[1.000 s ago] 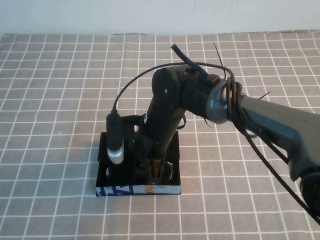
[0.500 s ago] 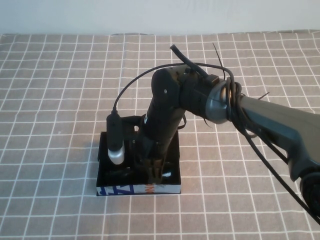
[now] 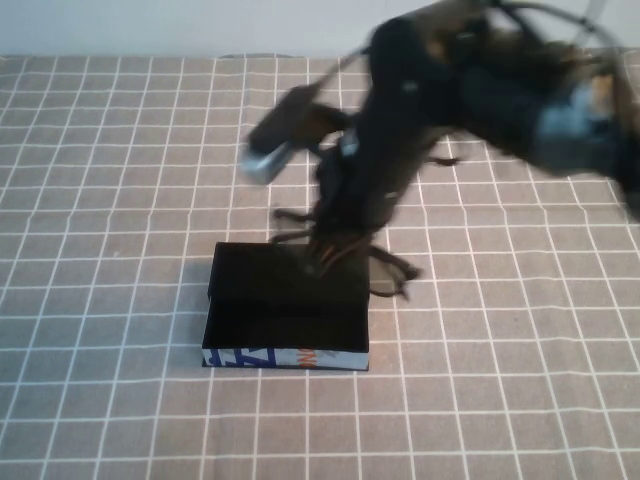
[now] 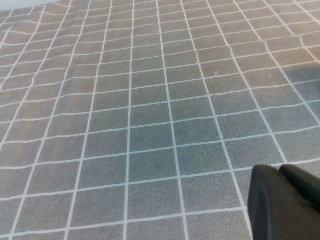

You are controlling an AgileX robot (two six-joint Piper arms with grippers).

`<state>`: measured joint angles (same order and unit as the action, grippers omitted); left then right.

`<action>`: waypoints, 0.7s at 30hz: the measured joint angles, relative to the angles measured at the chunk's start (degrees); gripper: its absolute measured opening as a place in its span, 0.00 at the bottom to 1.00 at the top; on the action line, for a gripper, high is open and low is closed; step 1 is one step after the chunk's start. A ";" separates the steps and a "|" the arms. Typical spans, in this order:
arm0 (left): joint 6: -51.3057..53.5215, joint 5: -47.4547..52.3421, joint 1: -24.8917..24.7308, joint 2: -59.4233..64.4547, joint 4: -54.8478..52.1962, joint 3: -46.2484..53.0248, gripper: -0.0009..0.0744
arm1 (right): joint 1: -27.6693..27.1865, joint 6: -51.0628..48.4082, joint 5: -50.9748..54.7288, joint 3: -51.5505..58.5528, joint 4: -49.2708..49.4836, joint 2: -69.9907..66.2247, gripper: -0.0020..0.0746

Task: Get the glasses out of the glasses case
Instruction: Place the glasses on the table

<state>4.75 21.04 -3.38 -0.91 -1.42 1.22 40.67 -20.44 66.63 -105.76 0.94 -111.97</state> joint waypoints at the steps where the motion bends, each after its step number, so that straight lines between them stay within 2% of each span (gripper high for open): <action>1: 0.00 0.00 0.00 0.00 0.00 0.00 0.01 | -0.86 4.15 -0.49 2.16 -0.94 2.19 0.04; 4: 0.00 0.00 0.00 0.00 0.00 0.00 0.01 | -4.17 17.42 -5.04 12.01 -1.92 8.33 0.04; 10: 0.00 0.00 0.00 0.00 0.00 0.00 0.01 | -11.36 33.41 -20.03 33.69 -0.45 18.03 0.04; 15: 0.00 0.00 0.00 0.00 0.00 0.00 0.01 | -14.01 35.81 -27.37 42.40 3.53 17.07 0.04; 21: 0.00 0.00 0.00 0.00 0.00 0.00 0.01 | -14.49 36.26 -31.78 43.49 5.51 13.32 0.04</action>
<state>4.75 21.04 -3.38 -0.91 -1.42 1.22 26.18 15.82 34.85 -62.27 6.44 -98.65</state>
